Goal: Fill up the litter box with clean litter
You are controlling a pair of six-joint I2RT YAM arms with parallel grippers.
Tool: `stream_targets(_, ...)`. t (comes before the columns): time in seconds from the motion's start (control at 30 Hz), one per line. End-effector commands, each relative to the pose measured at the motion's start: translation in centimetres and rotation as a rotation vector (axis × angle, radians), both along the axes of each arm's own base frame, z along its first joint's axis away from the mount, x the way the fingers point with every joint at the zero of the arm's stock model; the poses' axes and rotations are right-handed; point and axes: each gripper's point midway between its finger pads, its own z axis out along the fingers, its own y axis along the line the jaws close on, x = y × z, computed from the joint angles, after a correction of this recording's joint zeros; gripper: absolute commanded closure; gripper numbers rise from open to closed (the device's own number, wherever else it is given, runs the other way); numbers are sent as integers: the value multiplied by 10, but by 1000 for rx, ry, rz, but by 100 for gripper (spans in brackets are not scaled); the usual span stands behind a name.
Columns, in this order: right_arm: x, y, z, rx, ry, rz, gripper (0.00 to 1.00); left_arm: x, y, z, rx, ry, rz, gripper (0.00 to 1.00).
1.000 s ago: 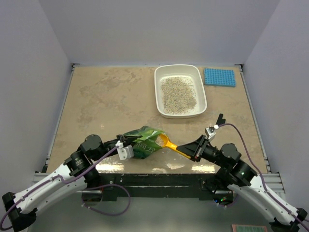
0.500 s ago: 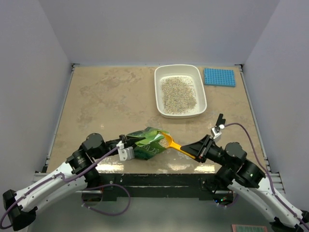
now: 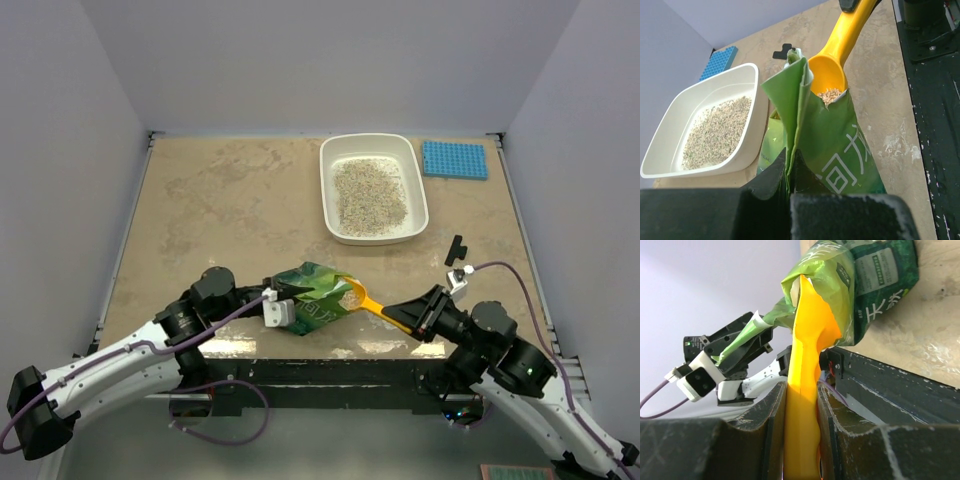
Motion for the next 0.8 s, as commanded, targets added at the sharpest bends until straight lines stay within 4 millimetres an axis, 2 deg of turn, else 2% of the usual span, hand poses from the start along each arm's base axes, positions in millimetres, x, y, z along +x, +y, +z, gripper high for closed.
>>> stream_targets(0.0,1,-15,17,-11,-31,-60,100,2,-4,0,14,10,12,100)
stream_targets(0.07,-1,-21,10,-44,-8,-75,100,4,-3,1,11,7,25,100)
stream_targets(0.17,-4,-31,9,-58,-3,-102,100,7,-1,4,0,-5,44,100)
stream_targets(0.4,-7,-40,20,-60,-11,-126,100,12,4,9,-11,-26,83,100)
stream_targets(0.6,-6,-44,27,-47,-16,-146,100,14,11,21,-54,-66,118,100)
stream_targets(0.77,-4,-38,37,9,-28,-139,100,12,13,27,-73,-80,111,100)
